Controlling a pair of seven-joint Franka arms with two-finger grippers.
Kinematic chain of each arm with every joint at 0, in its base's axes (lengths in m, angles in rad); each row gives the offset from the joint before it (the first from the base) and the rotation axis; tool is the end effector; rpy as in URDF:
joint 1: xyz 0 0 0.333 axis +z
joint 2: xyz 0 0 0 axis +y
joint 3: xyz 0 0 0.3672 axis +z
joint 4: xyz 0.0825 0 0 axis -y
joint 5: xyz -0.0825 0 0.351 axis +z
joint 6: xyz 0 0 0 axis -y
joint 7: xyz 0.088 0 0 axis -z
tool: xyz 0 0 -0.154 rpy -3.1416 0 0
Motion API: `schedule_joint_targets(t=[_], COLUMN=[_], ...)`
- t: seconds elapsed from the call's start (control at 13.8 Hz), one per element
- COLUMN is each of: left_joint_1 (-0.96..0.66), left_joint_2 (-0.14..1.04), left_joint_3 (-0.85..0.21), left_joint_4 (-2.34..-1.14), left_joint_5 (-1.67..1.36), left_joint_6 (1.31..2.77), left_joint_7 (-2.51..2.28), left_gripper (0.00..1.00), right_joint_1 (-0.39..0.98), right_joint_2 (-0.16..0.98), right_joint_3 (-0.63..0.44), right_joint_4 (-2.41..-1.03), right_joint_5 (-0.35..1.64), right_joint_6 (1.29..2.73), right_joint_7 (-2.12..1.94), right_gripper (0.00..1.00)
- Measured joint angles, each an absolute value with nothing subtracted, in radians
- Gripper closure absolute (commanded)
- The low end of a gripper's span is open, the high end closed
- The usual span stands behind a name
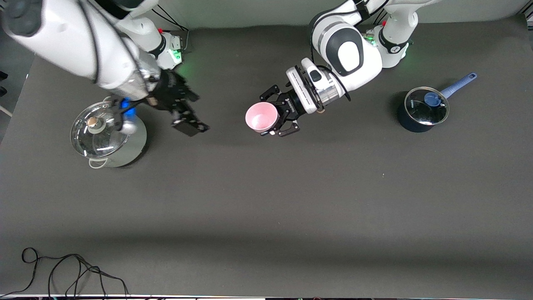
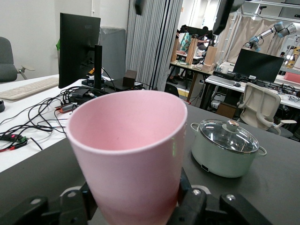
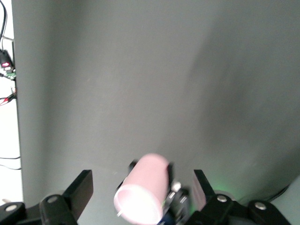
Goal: Transfer pink cup from left to right arm
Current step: 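Reach the right gripper to the cup and close it on the cup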
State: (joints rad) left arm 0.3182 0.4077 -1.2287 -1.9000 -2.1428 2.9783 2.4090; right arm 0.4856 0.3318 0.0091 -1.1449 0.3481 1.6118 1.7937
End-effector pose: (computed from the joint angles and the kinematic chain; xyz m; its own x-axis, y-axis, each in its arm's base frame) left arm 0.4752 -0.4082 0.4616 0.2891 -0.1890 0.9385 -0.8794 -0.4398 0.1823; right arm 0.5452 0.3509 0.6368 0.2675 -0.8925 -0.3631 -0.9623 -0.2668 -0.0532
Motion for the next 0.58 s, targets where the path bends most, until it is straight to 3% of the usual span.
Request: schedule_joint_targets(t=[0.58], left_joint_1=[0.317], left_joint_2=[0.408], left_joint_3=[-1.224], left_joint_4=[-1.899], left_joint_5=[-2.143], left_joint_6=[2.979], left_joint_7=[2.405], left_gripper=[0.67], right_joint_1=[0.501], right_joint_2=[0.420], right_joint_3=[0.155], right_joint_4=[-1.122], right_joint_5=[0.352], right_joint_6=[1.640], right_joint_7=[1.898], right_gripper=[0.06])
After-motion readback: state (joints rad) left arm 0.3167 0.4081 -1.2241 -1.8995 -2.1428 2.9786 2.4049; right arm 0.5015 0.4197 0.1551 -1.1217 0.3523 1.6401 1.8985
